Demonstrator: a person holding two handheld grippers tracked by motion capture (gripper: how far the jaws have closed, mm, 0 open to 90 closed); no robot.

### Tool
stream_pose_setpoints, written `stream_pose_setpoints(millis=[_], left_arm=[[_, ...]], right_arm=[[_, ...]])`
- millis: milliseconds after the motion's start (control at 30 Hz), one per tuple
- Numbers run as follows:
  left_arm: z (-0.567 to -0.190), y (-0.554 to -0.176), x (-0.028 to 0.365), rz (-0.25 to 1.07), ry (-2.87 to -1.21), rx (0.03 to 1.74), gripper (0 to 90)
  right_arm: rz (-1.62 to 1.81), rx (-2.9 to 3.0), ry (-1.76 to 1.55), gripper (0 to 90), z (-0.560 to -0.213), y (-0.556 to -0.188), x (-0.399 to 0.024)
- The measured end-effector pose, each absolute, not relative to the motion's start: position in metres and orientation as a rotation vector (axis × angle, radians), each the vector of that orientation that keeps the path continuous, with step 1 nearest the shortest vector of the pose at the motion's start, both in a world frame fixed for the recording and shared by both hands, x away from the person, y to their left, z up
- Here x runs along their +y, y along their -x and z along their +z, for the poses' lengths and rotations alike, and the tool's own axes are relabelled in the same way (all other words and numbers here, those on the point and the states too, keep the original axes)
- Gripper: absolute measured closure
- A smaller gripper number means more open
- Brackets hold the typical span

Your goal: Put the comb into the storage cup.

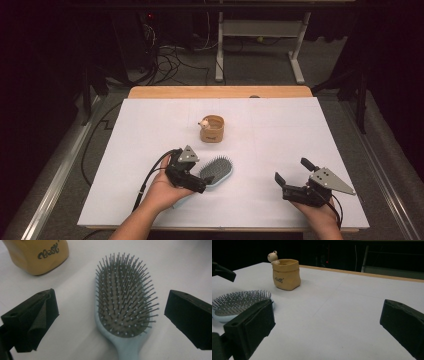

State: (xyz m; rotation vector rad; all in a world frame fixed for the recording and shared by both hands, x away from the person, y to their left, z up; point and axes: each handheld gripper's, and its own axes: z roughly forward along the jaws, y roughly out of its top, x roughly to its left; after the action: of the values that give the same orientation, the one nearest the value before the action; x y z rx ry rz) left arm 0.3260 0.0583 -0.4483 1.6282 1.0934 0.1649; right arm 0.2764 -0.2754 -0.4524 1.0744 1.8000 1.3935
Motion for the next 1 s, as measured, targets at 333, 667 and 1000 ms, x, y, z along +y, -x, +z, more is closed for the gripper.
stream_pose_setpoints(millis=[333,667,1000], left_arm=[[-0.455,-0.333,0.035,0.156,-1.701,1.107,0.2],[-0.468,-0.341,0.023,0.171,-1.794,1.134,0.2],[-0.477,-0.348,0.023,0.129,-1.856,1.192,1.5]], right_arm=[[1.395,1.795,-1.078,0.3,-0.452,-0.276,-0.276],[1.391,1.794,-1.081,0.4,-0.452,-0.276,-0.276],[1.391,1.792,-1.082,0.3,-0.452,-0.276,-0.276]])
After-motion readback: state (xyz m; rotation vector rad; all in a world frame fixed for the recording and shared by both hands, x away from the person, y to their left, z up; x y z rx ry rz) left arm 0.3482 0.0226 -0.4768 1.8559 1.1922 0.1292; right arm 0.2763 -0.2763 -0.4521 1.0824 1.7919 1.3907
